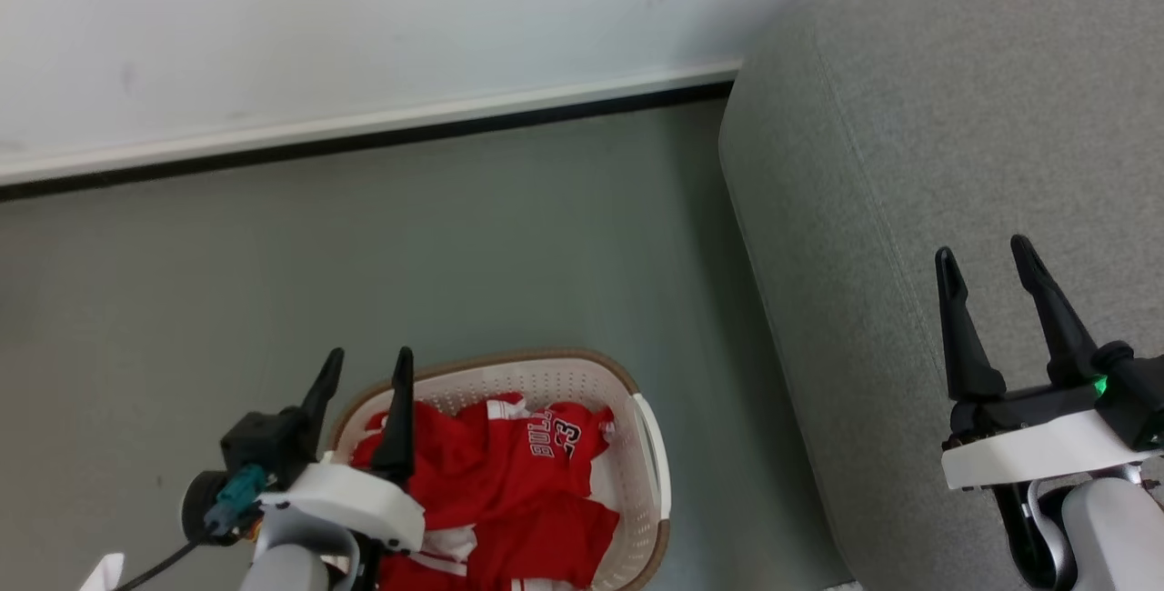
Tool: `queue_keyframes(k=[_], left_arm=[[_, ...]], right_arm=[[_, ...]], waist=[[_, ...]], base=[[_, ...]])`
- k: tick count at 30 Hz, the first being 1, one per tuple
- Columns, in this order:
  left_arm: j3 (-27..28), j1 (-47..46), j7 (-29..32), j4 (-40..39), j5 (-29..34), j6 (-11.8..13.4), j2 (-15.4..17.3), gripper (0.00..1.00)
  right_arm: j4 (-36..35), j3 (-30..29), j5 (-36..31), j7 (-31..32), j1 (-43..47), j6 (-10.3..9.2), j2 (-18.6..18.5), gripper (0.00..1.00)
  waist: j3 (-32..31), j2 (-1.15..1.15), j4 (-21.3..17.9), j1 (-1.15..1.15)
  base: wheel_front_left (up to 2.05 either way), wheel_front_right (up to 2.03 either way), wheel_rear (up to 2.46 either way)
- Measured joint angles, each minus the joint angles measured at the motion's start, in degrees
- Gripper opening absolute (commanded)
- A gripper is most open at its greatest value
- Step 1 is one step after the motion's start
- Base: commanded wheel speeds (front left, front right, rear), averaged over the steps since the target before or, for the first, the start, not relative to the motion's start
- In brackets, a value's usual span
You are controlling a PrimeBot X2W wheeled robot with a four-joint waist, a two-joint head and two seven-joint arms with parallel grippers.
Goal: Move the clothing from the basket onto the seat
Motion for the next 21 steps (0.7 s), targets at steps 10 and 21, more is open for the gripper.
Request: queue_keyframes(k=[10,21], left_arm=[[-2.60,-11.77,0.00,17.92,1.13,-2.00,0.98,1.00],[-8.40,-24.58,2.61,36.96,2.54,-3.75,1.69,1.00]], right_arm=[[-4.23,-1.21,1.35,0.00,-3.54,0.00,1.33,1.00],[-10.29,-1.44,2.32,0.00,-8.50,0.00,2.86,1.00]], waist=[[9.54,0.00,-1.48,0.01],[19.55,0.00,-4.45,0.01]], base=[[0.00,0.00,0.00],[0.00,0.00,0.00]])
